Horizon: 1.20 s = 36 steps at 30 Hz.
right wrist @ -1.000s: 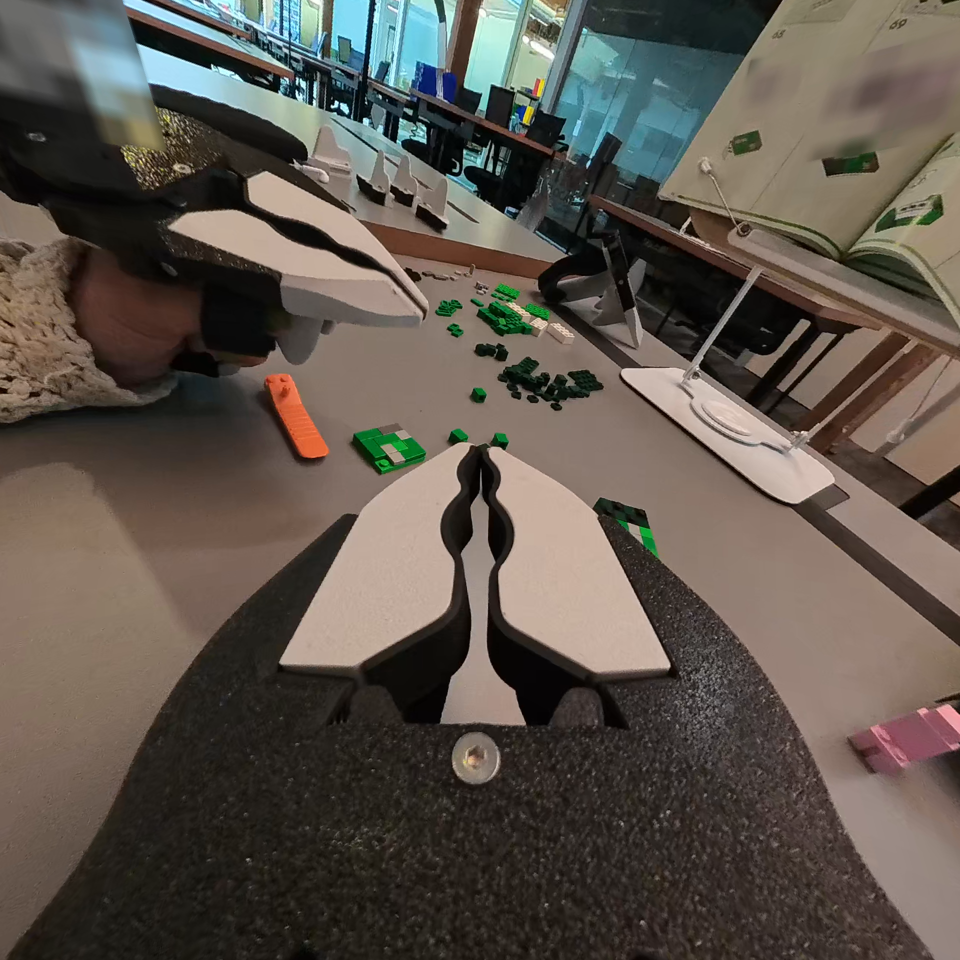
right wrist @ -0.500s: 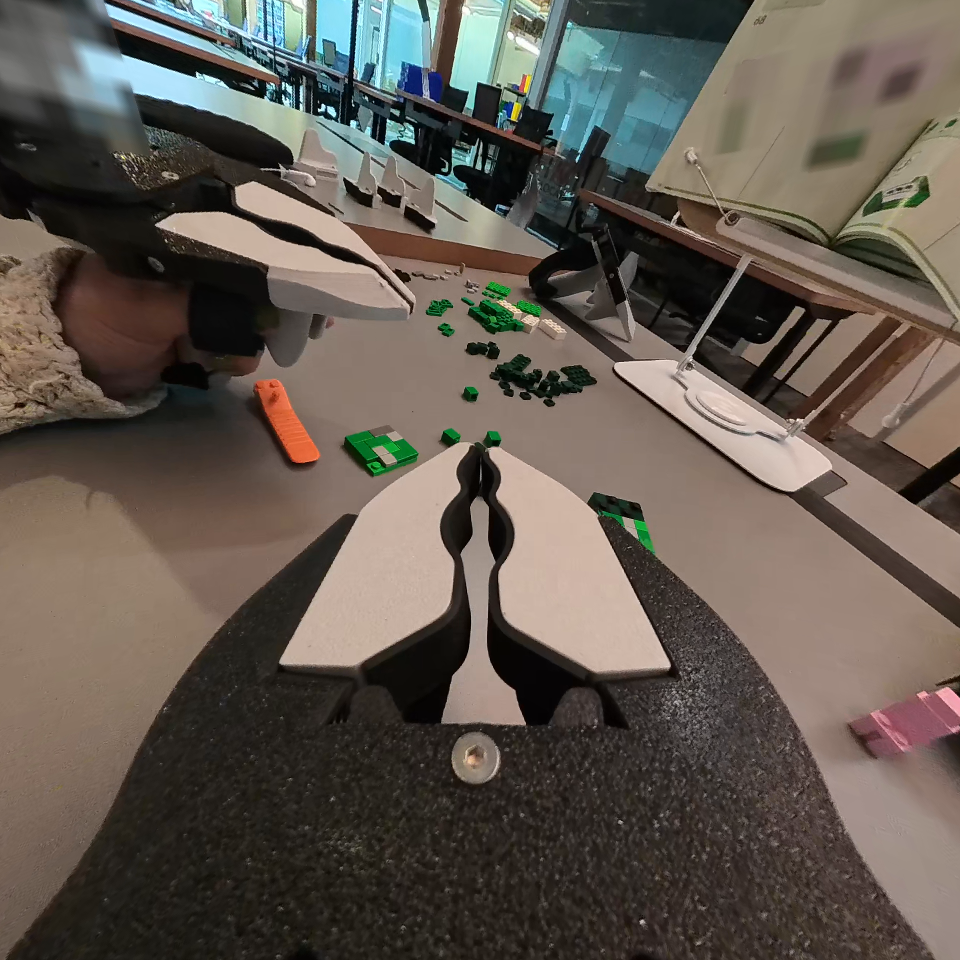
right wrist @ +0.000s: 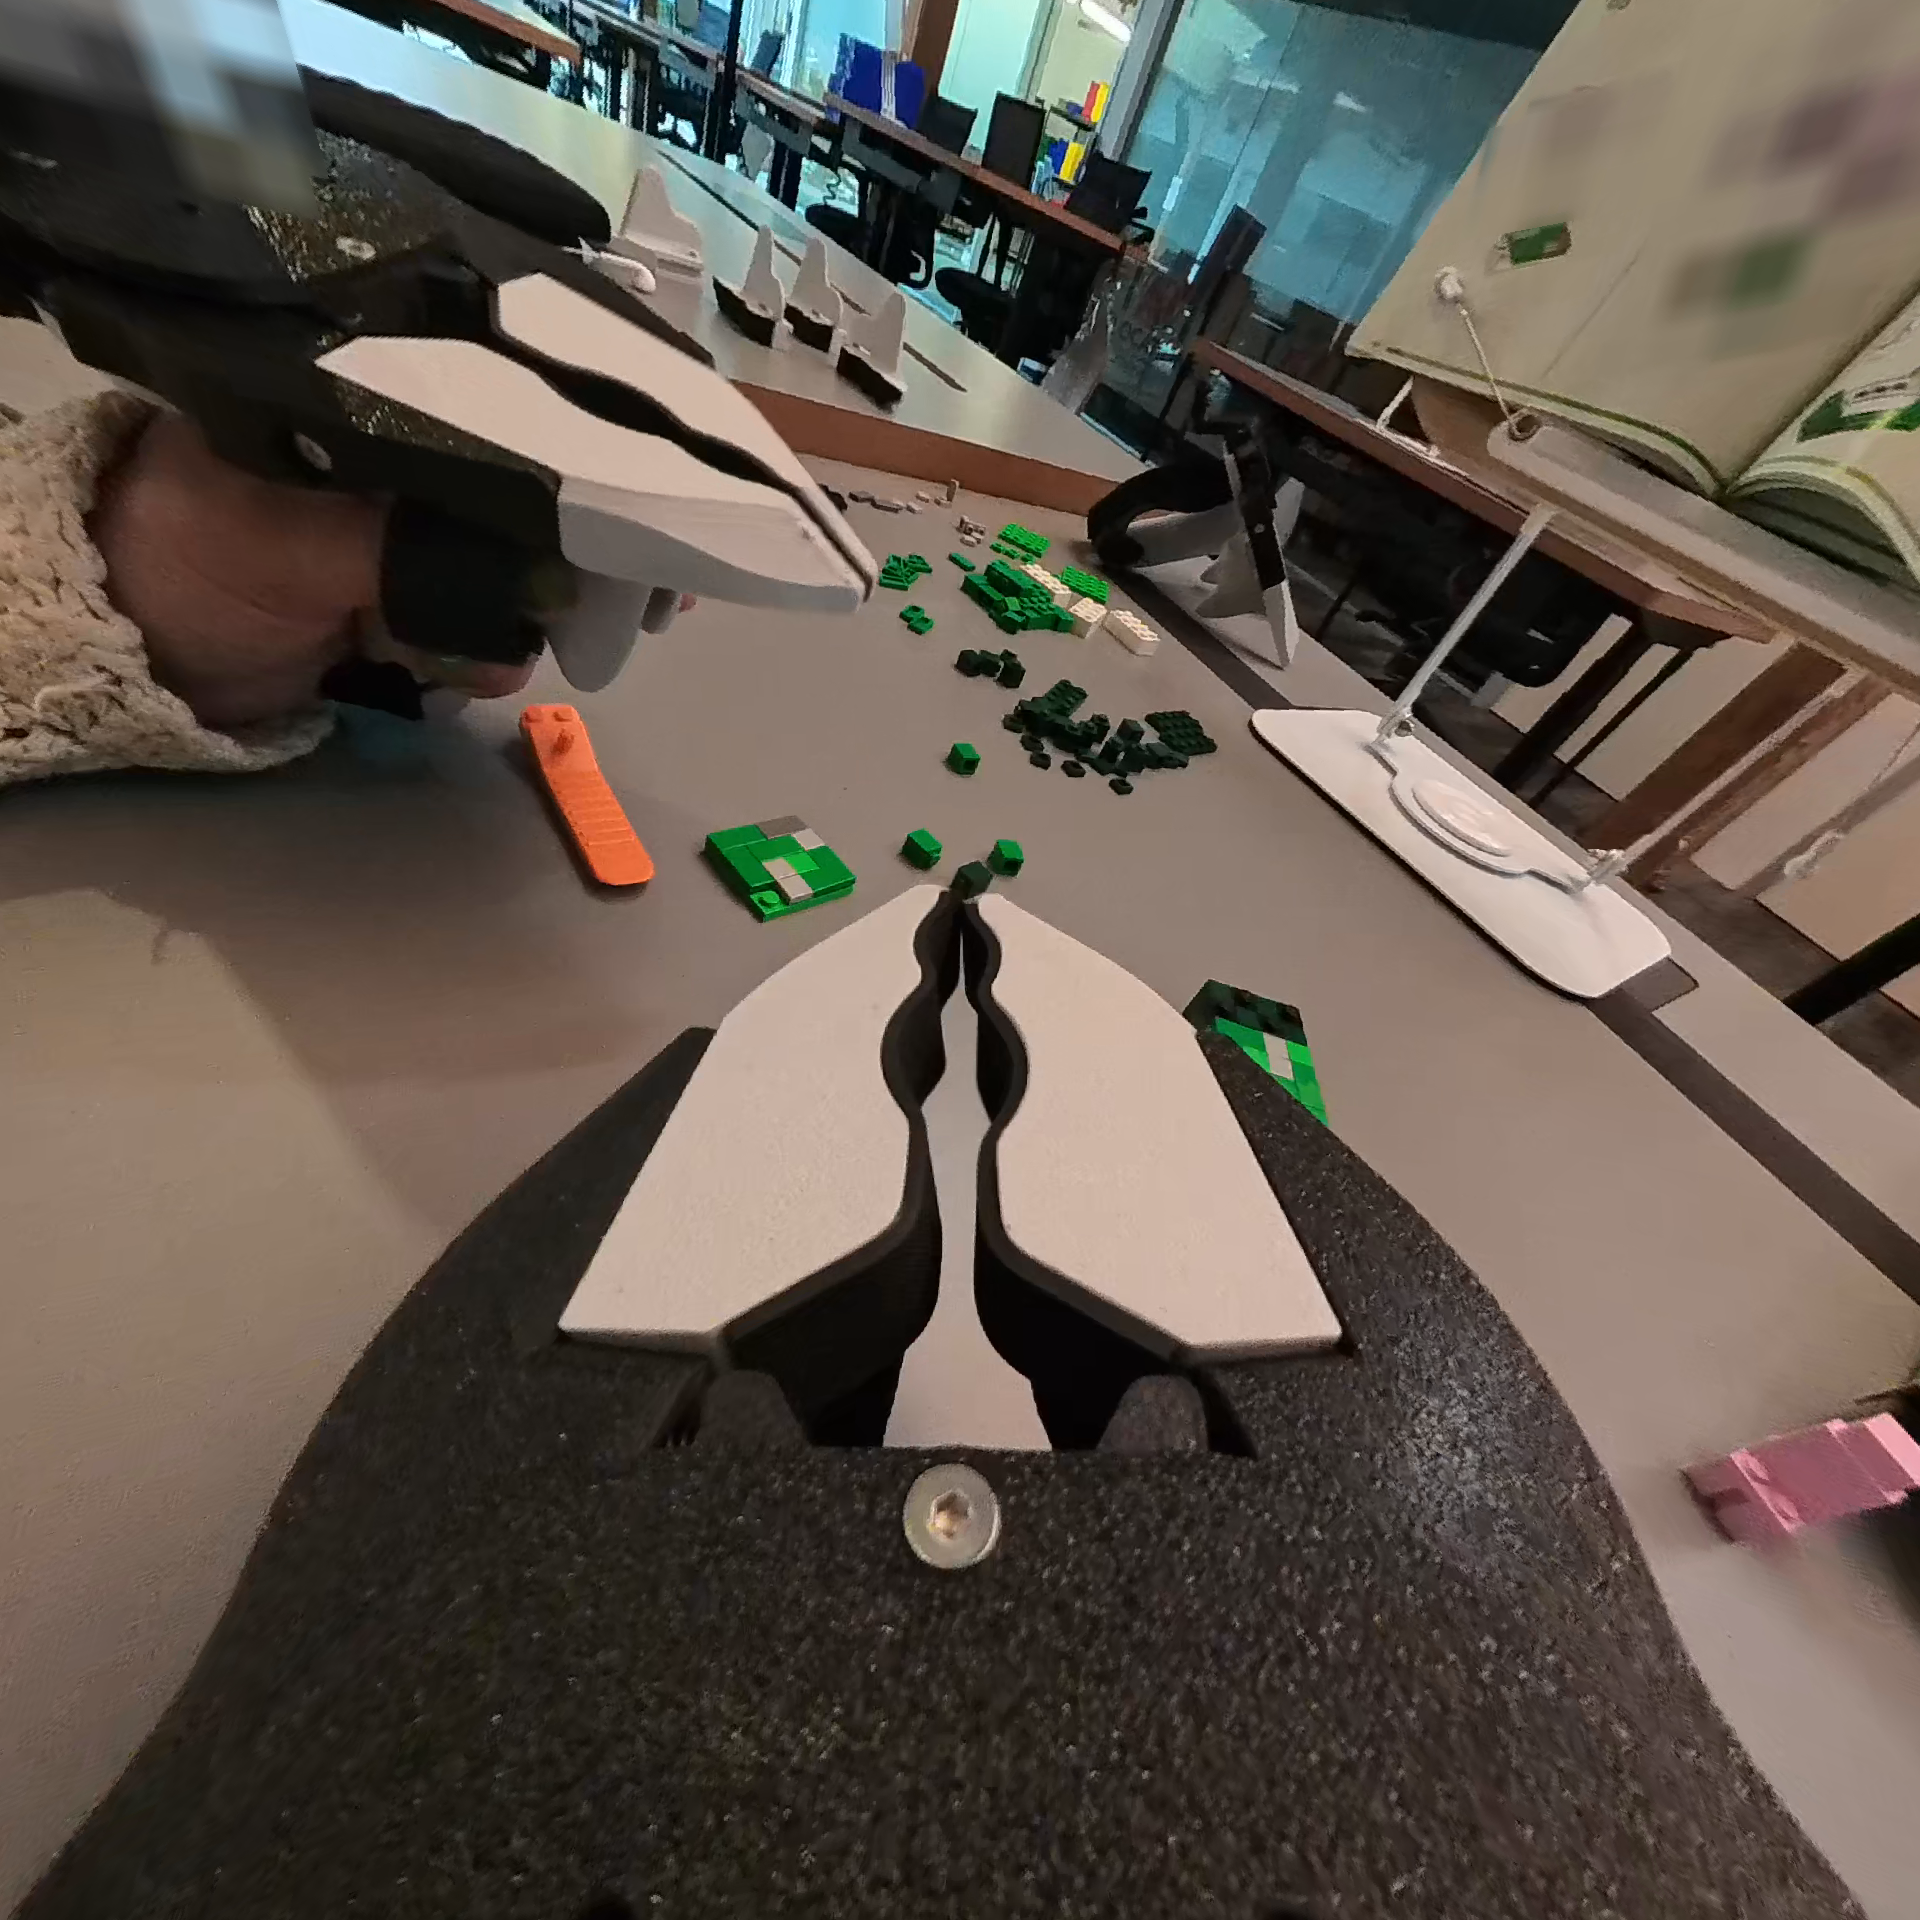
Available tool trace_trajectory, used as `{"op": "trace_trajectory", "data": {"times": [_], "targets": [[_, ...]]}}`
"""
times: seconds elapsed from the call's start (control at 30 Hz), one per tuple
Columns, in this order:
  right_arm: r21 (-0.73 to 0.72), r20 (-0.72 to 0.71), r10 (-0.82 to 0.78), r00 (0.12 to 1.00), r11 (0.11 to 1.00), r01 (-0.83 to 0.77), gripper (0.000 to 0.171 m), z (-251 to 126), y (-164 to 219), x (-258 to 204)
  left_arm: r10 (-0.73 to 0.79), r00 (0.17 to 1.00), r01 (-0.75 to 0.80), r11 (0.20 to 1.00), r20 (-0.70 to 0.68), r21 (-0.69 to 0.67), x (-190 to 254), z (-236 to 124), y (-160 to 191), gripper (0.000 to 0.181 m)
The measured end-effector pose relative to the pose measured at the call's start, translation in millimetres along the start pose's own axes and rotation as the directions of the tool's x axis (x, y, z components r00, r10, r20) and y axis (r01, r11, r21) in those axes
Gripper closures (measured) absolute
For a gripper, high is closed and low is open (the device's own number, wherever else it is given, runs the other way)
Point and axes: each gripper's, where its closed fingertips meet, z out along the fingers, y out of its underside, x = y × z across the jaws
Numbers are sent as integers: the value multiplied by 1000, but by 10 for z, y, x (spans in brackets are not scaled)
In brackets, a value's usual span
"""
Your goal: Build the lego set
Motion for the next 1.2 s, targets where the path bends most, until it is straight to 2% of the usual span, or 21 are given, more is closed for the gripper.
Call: {"op": "trace_trajectory", "data": {"times": [0.13,0.37,0.43,0.5,0.57,0.7,0.8,0.87,0.93,1.2], "targets": [[-9,3,-16,1000,1000,16,171,10,11,-18,22,1000,-22,1000,1,-6,4,-10,-8,181],[-9,5,-30,1000,999,31,171,8,11,-34,117,992,-115,992,52,-50,-157,-105,21,168],[-13,7,-32,999,999,33,171,11,16,-38,180,983,-181,982,-28,-53,-113,-152,57,157],[-18,10,-31,999,999,32,171,16,23,-41,229,962,-234,972,-149,-17,11,-239,69,158],[-19,9,-30,999,999,31,171,16,24,-39,242,952,-254,967,-189,-38,2,-298,139,153],[-20,15,-29,999,999,29,171,15,27,-45,129,943,-194,963,-308,-189,-11,-313,358,141],[0,23,-27,999,1000,27,171,-3,6,-53,102,919,-231,922,-380,-311,-10,-288,538,142],[7,22,-14,1000,1000,14,171,-11,-1,-40,158,906,-292,905,-393,-309,-21,-251,551,146],[12,19,-1,1000,1000,1,171,-17,-7,-25,153,903,-296,898,-401,-325,-32,-211,565,144],[4,19,-3,1000,1000,3,171,-10,5,-28,-50,904,-194,838,-425,-511,-61,-168,764,144]]}}
